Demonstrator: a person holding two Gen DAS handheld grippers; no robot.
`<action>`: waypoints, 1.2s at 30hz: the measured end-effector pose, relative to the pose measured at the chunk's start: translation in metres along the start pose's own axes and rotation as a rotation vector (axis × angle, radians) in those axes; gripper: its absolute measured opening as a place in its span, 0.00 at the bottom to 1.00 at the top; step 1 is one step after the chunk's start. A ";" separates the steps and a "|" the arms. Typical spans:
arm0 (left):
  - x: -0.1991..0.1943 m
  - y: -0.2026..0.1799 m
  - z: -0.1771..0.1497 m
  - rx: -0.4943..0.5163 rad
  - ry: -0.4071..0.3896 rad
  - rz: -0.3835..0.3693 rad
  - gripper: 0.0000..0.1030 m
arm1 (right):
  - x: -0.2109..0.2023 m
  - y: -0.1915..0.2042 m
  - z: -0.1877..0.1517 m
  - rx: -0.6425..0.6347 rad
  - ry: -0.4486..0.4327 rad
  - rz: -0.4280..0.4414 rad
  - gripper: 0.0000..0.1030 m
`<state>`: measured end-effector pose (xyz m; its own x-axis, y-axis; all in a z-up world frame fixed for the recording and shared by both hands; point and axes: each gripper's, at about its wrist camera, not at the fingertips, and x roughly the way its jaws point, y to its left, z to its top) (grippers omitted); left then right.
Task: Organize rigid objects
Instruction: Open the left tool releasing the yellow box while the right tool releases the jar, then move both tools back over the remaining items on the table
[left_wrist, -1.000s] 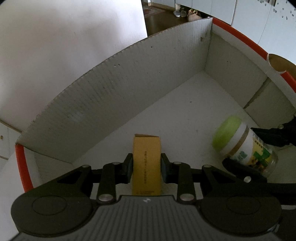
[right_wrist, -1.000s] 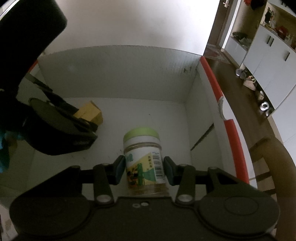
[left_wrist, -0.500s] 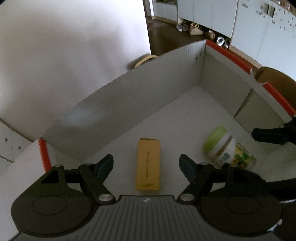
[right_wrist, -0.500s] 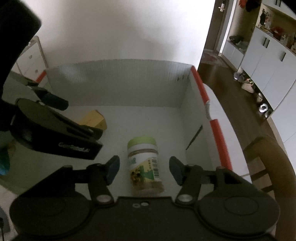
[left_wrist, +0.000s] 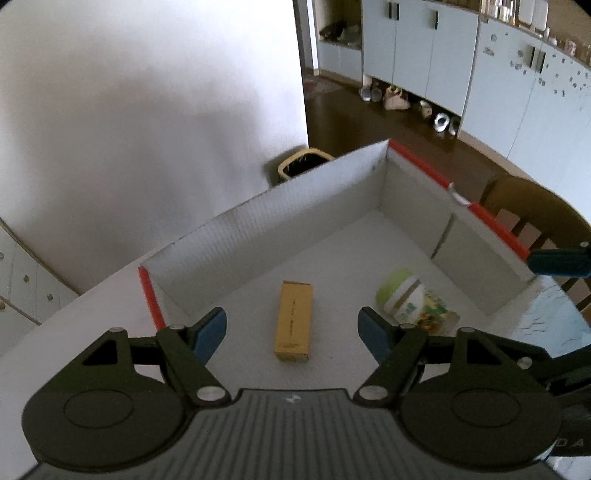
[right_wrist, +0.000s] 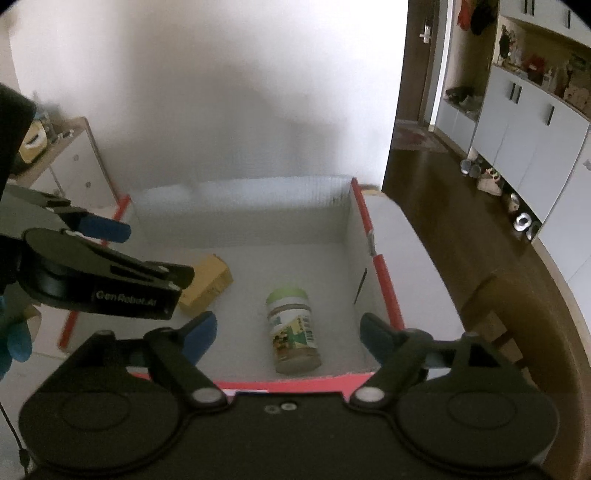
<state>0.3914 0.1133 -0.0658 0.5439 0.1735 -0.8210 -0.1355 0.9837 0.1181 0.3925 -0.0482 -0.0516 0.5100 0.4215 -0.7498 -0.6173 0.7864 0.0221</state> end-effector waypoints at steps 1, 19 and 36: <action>-0.007 0.000 -0.001 -0.002 -0.009 -0.001 0.76 | -0.007 0.000 -0.001 -0.001 -0.010 0.003 0.82; -0.114 -0.007 -0.051 -0.029 -0.136 -0.065 0.76 | -0.111 0.016 -0.038 0.014 -0.162 0.029 0.90; -0.179 -0.018 -0.116 -0.038 -0.236 -0.114 0.82 | -0.170 0.026 -0.106 0.010 -0.229 0.058 0.95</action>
<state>0.2007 0.0594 0.0144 0.7349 0.0723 -0.6743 -0.0906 0.9959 0.0079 0.2263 -0.1470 0.0063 0.5975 0.5566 -0.5772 -0.6442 0.7619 0.0679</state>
